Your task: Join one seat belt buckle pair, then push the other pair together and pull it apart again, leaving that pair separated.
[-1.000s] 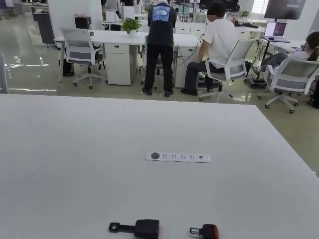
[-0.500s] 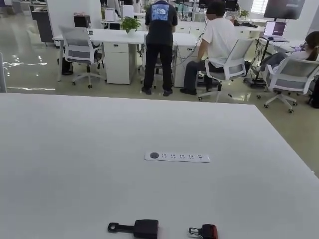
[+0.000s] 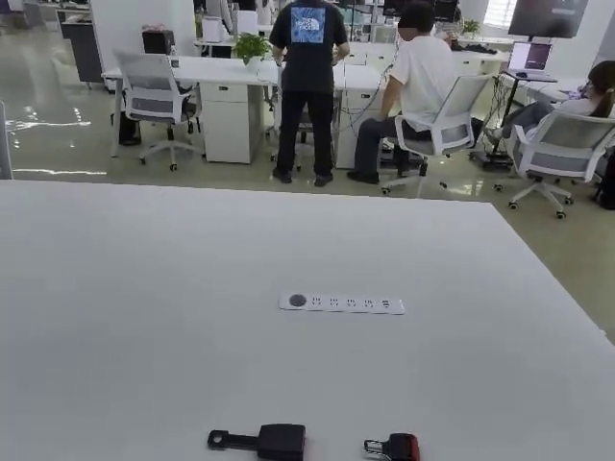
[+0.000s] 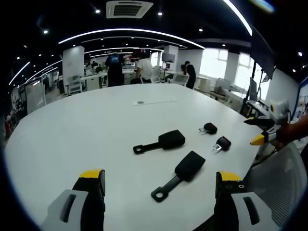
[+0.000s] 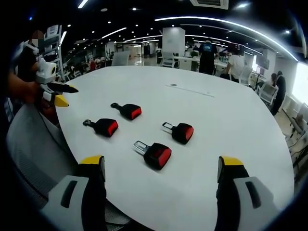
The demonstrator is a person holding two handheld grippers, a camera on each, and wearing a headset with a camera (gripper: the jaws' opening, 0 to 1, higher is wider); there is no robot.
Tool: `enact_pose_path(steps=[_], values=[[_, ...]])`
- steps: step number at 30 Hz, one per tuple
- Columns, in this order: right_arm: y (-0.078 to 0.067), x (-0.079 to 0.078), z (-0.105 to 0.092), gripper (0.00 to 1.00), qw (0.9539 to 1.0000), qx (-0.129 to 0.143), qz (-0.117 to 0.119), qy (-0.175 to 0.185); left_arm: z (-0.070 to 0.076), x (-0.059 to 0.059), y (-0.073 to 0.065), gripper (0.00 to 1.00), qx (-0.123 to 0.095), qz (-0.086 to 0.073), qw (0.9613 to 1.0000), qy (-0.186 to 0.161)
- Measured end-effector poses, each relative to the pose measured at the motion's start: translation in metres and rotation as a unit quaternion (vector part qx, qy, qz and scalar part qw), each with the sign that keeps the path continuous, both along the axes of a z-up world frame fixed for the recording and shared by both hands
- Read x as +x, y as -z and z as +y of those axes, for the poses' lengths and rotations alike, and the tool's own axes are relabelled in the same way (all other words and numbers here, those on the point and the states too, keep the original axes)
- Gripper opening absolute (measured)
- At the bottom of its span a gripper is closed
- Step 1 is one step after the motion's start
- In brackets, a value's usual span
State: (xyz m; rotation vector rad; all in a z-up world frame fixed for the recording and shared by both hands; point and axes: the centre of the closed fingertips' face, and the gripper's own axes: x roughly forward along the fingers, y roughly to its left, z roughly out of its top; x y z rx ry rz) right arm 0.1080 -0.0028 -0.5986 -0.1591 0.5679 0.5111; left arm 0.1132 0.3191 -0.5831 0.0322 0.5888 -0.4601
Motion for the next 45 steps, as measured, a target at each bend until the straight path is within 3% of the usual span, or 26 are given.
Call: enact_pose_path(steps=[20, 30, 45], values=[[0.0, -0.002, 0.0, 0.97, 0.9999, -0.004, 0.004, -0.009, -0.006, -0.002, 0.004, 0.97, 0.003, 0.004, 0.9999, 0.013], [0.006, -0.004, 0.005, 0.96, 0.9997, -0.001, 0.013, -0.018, -0.006, 0.003, 0.011, 0.97, 0.0, 0.007, 0.9999, 0.012], [0.014, 0.003, 0.011, 0.94, 0.999, -0.007, 0.023, -0.038, -0.018, 0.005, 0.015, 0.96, 0.0, 0.017, 0.9996, 0.023]])
